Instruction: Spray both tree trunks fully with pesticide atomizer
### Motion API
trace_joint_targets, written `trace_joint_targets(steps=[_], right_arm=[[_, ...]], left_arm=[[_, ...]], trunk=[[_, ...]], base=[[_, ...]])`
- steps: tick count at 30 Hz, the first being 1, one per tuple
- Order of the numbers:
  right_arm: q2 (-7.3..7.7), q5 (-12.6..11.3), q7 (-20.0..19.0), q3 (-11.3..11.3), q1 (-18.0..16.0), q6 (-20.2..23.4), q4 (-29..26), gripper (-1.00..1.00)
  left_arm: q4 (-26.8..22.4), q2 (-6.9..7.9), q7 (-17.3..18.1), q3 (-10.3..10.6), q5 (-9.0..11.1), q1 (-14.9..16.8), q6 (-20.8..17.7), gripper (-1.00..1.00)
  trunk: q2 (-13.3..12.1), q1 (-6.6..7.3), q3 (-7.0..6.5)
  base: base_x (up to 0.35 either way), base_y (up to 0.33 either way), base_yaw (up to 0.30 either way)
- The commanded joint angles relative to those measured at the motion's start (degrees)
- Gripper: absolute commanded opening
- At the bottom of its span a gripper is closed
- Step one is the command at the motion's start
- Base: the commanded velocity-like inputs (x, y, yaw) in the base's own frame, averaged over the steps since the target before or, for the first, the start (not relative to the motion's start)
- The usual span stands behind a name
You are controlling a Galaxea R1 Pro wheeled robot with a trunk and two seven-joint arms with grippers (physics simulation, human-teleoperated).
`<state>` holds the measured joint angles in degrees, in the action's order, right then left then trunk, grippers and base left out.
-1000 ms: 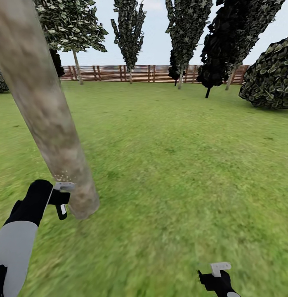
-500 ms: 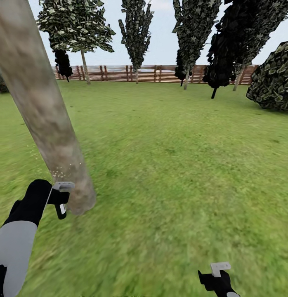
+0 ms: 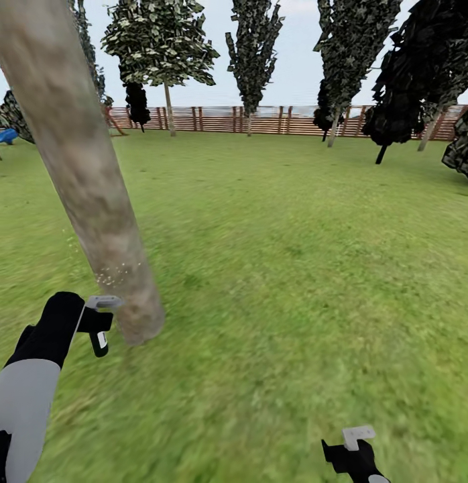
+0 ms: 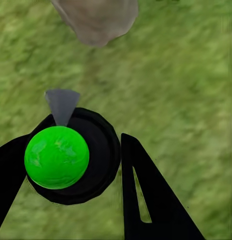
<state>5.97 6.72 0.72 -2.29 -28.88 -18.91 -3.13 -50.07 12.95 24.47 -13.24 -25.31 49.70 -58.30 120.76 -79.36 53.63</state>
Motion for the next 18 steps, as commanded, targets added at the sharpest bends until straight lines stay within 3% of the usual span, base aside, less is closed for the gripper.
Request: trace_joint_targets(steps=[1,8,18], right_arm=[[0.0,0.57,0.07,-0.28,-0.03,-0.16,0.05,1.0],[0.0,0.57,0.07,-0.29,-0.03,-0.16,0.05,1.0],[0.0,0.57,0.07,-0.26,-0.03,-0.16,0.05,1.0]], left_arm=[[-0.04,-0.03,0.58,-0.12,-0.61,0.05,-0.15,-1.0],[-0.03,-0.07,0.58,-0.09,-0.61,0.05,-0.15,-1.0],[-0.02,-0.01,0.58,-0.05,-0.61,0.05,-0.15,-1.0]], trunk=[[0.02,-0.02,0.05],[0.02,-0.02,0.05],[0.02,-0.02,0.05]], base=[[0.233,-0.193,0.023],[0.239,-0.185,0.017],[0.063,-0.252,0.25]])
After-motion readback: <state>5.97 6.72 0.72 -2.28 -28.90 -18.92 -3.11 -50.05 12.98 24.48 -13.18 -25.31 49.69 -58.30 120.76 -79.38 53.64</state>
